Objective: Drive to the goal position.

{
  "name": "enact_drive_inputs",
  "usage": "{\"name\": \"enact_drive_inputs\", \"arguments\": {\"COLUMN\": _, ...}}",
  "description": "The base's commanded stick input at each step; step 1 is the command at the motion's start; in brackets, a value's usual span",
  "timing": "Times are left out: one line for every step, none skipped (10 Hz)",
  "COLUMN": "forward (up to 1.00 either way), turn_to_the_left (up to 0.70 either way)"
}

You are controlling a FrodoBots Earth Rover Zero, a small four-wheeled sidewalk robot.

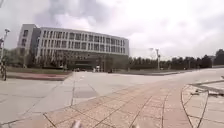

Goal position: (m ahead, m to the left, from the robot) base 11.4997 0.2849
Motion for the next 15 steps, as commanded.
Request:
{"name": "enact_drive_inputs", "arguments": {"forward": 0.7, "turn_to_the_left": 0.35}}
{"name": "enact_drive_inputs", "arguments": {"forward": 0.7, "turn_to_the_left": 0.35}}
{"name": "enact_drive_inputs", "arguments": {"forward": 0.7, "turn_to_the_left": 0.32}}
{"name": "enact_drive_inputs", "arguments": {"forward": 0.7, "turn_to_the_left": 0.24}}
{"name": "enact_drive_inputs", "arguments": {"forward": 0.7, "turn_to_the_left": 0.09}}
{"name": "enact_drive_inputs", "arguments": {"forward": 0.7, "turn_to_the_left": 0.05}}
{"name": "enact_drive_inputs", "arguments": {"forward": 0.7, "turn_to_the_left": 0.03}}
{"name": "enact_drive_inputs", "arguments": {"forward": 0.7, "turn_to_the_left": 0.02}}
{"name": "enact_drive_inputs", "arguments": {"forward": 0.7, "turn_to_the_left": 0.02}}
{"name": "enact_drive_inputs", "arguments": {"forward": 0.7, "turn_to_the_left": 0.01}}
{"name": "enact_drive_inputs", "arguments": {"forward": 0.7, "turn_to_the_left": 0.0}}
{"name": "enact_drive_inputs", "arguments": {"forward": 0.7, "turn_to_the_left": 0.0}}
{"name": "enact_drive_inputs", "arguments": {"forward": 0.7, "turn_to_the_left": 0.0}}
{"name": "enact_drive_inputs", "arguments": {"forward": 0.7, "turn_to_the_left": 0.0}}
{"name": "enact_drive_inputs", "arguments": {"forward": 0.7, "turn_to_the_left": 0.0}}
